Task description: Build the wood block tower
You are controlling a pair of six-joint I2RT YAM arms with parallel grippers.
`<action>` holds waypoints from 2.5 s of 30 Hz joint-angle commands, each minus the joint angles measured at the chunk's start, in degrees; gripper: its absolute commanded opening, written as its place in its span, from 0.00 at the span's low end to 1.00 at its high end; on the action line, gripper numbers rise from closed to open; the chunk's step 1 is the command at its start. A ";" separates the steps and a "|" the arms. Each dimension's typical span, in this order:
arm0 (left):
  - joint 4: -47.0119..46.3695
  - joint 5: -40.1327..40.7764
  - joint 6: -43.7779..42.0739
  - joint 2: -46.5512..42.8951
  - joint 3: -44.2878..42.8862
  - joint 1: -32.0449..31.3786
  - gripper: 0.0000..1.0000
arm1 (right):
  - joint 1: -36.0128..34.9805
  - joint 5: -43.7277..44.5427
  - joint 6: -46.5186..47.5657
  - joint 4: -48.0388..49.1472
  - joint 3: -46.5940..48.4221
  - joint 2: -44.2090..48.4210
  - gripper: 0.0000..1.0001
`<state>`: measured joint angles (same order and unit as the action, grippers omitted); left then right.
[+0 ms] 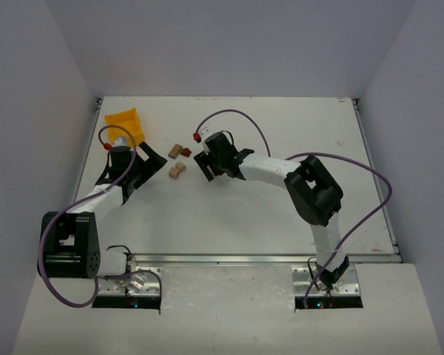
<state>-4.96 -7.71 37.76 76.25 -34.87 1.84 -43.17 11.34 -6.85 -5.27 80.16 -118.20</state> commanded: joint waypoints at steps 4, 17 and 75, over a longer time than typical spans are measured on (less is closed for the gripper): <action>-2.76 0.35 -0.93 0.04 -2.20 -0.85 1.00 | 0.80 -1.20 -2.10 0.45 4.12 -3.57 0.72; -2.15 1.12 -2.61 2.25 -3.96 -3.00 1.00 | 0.80 -2.16 -3.24 0.45 7.01 -6.66 0.27; 2.32 7.45 -5.77 8.04 -8.81 -8.52 1.00 | 0.19 18.28 -35.07 -1.05 -14.86 7.27 0.42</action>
<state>-1.26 -0.56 32.60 84.40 -41.25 -6.00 -42.12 26.82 -39.81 -5.21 62.83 -111.44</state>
